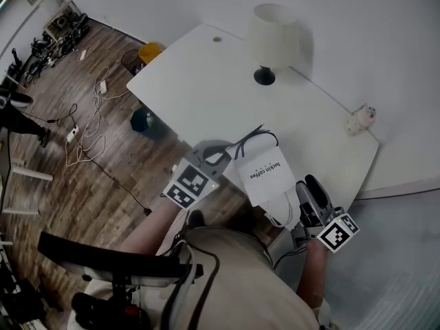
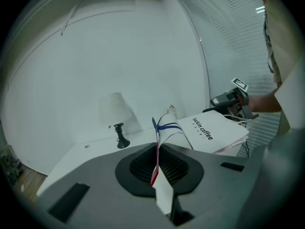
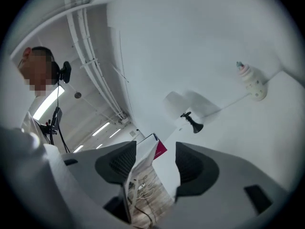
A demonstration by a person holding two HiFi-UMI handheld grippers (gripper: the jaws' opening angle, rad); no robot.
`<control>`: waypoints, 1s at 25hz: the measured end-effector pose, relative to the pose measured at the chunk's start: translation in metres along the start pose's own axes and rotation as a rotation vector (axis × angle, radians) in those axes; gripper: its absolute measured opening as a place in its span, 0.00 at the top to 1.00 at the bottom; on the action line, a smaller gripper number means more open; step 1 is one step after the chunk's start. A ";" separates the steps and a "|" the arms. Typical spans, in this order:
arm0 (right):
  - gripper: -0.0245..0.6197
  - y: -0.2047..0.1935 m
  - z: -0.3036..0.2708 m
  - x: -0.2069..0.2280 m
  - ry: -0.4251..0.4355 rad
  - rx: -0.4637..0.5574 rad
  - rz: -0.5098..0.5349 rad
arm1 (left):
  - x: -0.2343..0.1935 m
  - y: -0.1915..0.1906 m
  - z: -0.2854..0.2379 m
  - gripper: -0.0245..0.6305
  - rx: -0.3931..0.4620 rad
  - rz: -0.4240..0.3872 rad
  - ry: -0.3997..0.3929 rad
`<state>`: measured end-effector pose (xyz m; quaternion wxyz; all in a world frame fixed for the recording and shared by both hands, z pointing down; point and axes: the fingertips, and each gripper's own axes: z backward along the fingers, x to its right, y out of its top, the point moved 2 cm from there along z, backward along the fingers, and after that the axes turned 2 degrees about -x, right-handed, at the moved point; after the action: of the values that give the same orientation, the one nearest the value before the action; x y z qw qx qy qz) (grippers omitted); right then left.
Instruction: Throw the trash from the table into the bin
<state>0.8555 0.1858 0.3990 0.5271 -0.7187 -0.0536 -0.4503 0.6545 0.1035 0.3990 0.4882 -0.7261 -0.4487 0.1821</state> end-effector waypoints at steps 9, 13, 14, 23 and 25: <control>0.57 -0.049 -0.066 -0.025 0.135 -0.215 -0.066 | -0.019 -0.017 0.037 0.94 0.055 -0.044 0.048; 0.57 -0.087 -0.113 -0.104 0.236 -0.303 -0.102 | -0.049 -0.034 0.118 0.94 0.126 0.005 0.060; 0.57 -0.095 -0.121 -0.121 0.258 -0.313 -0.114 | -0.053 -0.040 0.135 0.94 0.137 0.016 0.057; 0.91 -0.174 -0.208 -0.222 0.362 -0.379 -0.051 | -0.099 -0.115 0.262 0.94 0.172 0.099 0.127; 0.93 -0.190 -0.222 -0.241 0.396 -0.391 -0.047 | -0.108 -0.129 0.284 0.94 0.169 0.112 0.156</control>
<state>0.4776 0.1865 0.3727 0.3679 -0.7033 0.1218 -0.5960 0.3362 0.1849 0.3634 0.5701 -0.7183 -0.3510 0.1893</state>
